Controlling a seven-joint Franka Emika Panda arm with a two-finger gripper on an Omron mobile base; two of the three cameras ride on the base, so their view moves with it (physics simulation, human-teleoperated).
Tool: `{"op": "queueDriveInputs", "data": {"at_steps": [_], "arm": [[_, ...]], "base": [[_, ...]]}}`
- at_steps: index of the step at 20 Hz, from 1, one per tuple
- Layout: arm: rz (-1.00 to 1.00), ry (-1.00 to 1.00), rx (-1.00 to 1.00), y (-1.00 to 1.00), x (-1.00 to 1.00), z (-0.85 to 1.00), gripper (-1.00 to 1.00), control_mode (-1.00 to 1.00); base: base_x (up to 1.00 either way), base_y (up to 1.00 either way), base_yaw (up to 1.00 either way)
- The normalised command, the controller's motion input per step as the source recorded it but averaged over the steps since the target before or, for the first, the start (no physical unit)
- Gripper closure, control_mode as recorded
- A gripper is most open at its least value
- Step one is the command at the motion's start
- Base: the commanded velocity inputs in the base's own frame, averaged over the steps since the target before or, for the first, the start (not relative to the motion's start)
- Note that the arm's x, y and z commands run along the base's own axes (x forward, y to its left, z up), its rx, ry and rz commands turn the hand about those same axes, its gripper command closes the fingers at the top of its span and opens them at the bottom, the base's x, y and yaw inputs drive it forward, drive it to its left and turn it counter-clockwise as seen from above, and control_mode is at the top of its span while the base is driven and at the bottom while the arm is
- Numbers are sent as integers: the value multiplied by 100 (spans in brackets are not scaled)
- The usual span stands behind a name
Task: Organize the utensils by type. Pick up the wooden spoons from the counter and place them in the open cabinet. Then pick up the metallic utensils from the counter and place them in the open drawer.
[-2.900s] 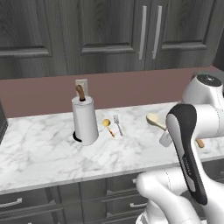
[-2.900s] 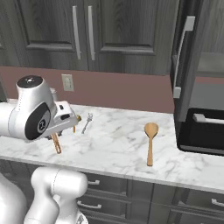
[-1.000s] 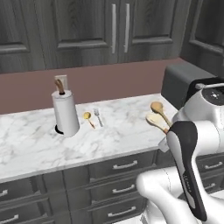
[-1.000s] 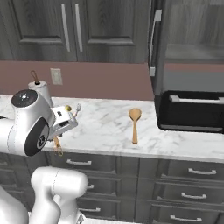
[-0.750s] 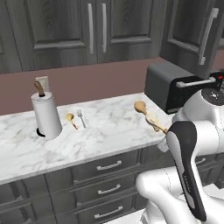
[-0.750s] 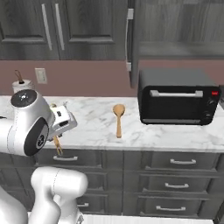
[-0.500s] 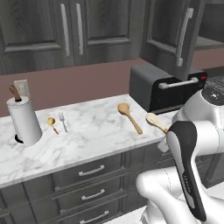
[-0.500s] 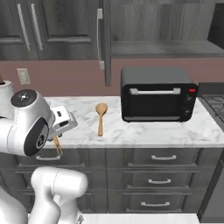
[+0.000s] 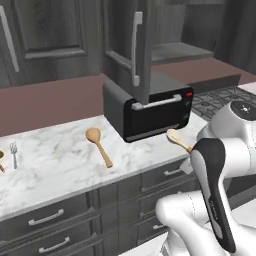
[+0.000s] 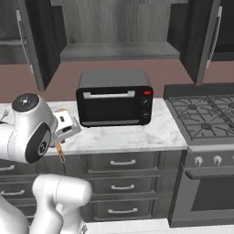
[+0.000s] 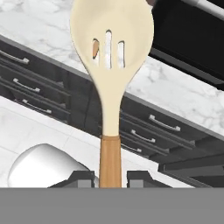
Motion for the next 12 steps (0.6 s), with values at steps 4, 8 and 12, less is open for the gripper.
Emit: {"op": "queueDriveInputs", "data": {"at_steps": [4, 8, 12], "arm": [[0, 0, 0, 0, 0, 0, 100, 100], [0, 0, 0, 0, 0, 0, 100, 100], [0, 0, 0, 0, 0, 0, 100, 100]], "base": [[14, -65, -6], [37, -38, 0], [42, -25, 4]]}}
